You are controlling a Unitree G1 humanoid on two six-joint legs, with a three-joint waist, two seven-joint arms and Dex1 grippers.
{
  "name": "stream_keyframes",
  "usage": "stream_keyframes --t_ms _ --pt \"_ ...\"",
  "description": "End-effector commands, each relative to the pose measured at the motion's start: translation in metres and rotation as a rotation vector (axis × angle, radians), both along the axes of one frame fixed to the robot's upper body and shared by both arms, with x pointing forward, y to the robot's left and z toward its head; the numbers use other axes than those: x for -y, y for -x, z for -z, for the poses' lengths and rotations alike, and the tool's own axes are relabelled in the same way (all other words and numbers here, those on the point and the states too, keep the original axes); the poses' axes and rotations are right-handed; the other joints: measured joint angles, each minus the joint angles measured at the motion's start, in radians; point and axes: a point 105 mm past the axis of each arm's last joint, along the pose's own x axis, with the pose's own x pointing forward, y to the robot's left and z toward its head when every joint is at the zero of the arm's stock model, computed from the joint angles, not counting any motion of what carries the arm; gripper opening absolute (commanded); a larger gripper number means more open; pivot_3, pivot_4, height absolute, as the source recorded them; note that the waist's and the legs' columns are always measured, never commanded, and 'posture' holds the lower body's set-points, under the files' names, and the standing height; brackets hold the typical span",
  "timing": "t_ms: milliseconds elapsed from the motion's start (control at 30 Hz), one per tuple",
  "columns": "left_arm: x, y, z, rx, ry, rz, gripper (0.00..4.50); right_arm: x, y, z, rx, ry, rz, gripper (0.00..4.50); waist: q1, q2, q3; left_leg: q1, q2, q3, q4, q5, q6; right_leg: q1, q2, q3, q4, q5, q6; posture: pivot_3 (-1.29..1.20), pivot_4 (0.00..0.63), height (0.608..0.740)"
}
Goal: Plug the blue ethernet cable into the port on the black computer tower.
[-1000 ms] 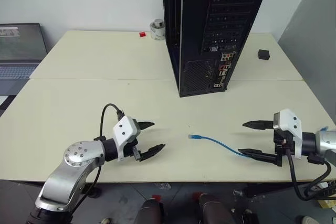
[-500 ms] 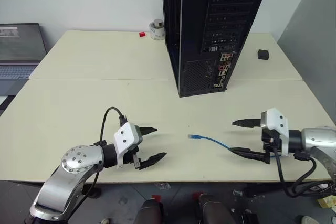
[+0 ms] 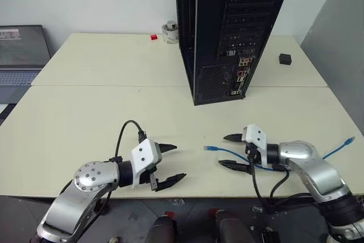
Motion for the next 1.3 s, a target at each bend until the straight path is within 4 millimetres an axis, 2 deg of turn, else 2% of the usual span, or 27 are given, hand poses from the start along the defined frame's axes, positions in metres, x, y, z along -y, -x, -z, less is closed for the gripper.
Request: stream_keyframes --t_ms 33,133,167,467,500,567,600,733,967,1267,1300 --pt "0.003 -0.004 -0.006 0.050 0.005 0.000 4.50 -0.001 -0.010 0.004 0.051 0.026 0.007 4.03 0.000 0.000 0.000 0.000 0.000 0.000 0.000 0.000 0.000 0.000 0.000 0.000 0.000 0.000 0.000 0.00 0.150 0.740" --pt "0.004 -0.005 -0.008 0.031 0.030 -0.007 4.50 0.002 -0.010 0.009 0.052 0.047 -0.003 3.29 0.000 0.000 0.000 0.000 0.000 0.000 0.000 0.000 0.000 0.000 0.000 0.000 0.000 0.000 0.000 0.00 0.150 0.740" --pt "0.005 -0.005 -0.009 0.029 0.037 -0.007 4.50 0.004 -0.009 0.010 0.054 0.057 -0.006 3.22 0.000 0.000 0.000 0.000 0.000 0.000 0.000 0.000 0.000 0.000 0.000 0.000 0.000 0.000 0.000 0.00 0.150 0.740" --pt "0.007 -0.010 -0.007 0.033 0.039 -0.008 4.50 0.008 -0.009 0.012 0.073 0.090 -0.011 1.09 0.000 0.000 0.000 0.000 0.000 0.000 0.000 0.000 0.000 0.000 0.000 0.000 0.000 0.000 0.000 0.00 0.150 0.740" --pt "0.008 -0.011 -0.007 0.033 0.039 -0.008 4.50 0.008 -0.009 0.012 0.075 0.090 -0.010 0.72 0.000 0.000 0.000 0.000 0.000 0.000 0.000 0.000 0.000 0.000 0.000 0.000 0.000 0.000 0.000 0.00 0.150 0.740" --pt "0.008 -0.014 -0.006 0.032 0.028 -0.014 4.50 0.008 -0.010 0.010 0.085 0.090 -0.011 0.44 0.000 0.000 0.000 0.000 0.000 0.000 0.000 0.000 0.000 0.000 0.000 0.000 0.000 0.000 0.000 0.00 0.150 0.740" --pt "0.009 -0.014 -0.007 0.030 0.030 -0.009 4.50 0.007 -0.011 0.006 0.091 0.079 -0.013 0.02 0.000 0.000 0.000 0.000 0.000 0.000 0.000 0.000 0.000 0.000 0.000 0.000 0.000 0.000 0.000 0.00 0.150 0.740" --pt "0.009 -0.015 -0.008 0.023 0.031 0.007 4.50 0.001 -0.008 -0.008 0.103 0.055 -0.046 0.01 0.000 0.000 0.000 0.000 0.000 0.000 0.000 0.000 0.000 0.000 0.000 0.000 0.000 0.000 0.000 0.00 0.150 0.740" --pt "0.011 -0.030 -0.006 0.065 -0.026 0.061 4.50 -0.016 0.012 -0.030 0.083 0.097 -0.215 0.01 0.000 0.000 0.000 0.000 0.000 -0.001 0.000 0.000 0.000 0.000 0.000 -0.001 0.001 0.000 0.000 0.00 0.150 0.740" --pt "0.021 -0.035 -0.008 0.076 -0.036 0.164 4.50 -0.026 0.012 -0.033 0.077 0.125 -0.246 0.01 0.000 0.000 0.000 -0.001 0.000 -0.001 0.001 0.000 0.000 0.000 0.000 -0.002 0.000 0.000 0.000 0.00 0.150 0.740" --pt "0.021 -0.034 -0.007 0.073 -0.039 0.173 4.31 -0.026 0.012 -0.033 0.078 0.127 -0.247 0.00 0.000 0.000 0.000 0.000 0.000 -0.001 0.001 0.000 0.000 0.000 0.000 -0.002 0.000 0.000 0.000 0.00 0.150 0.740"
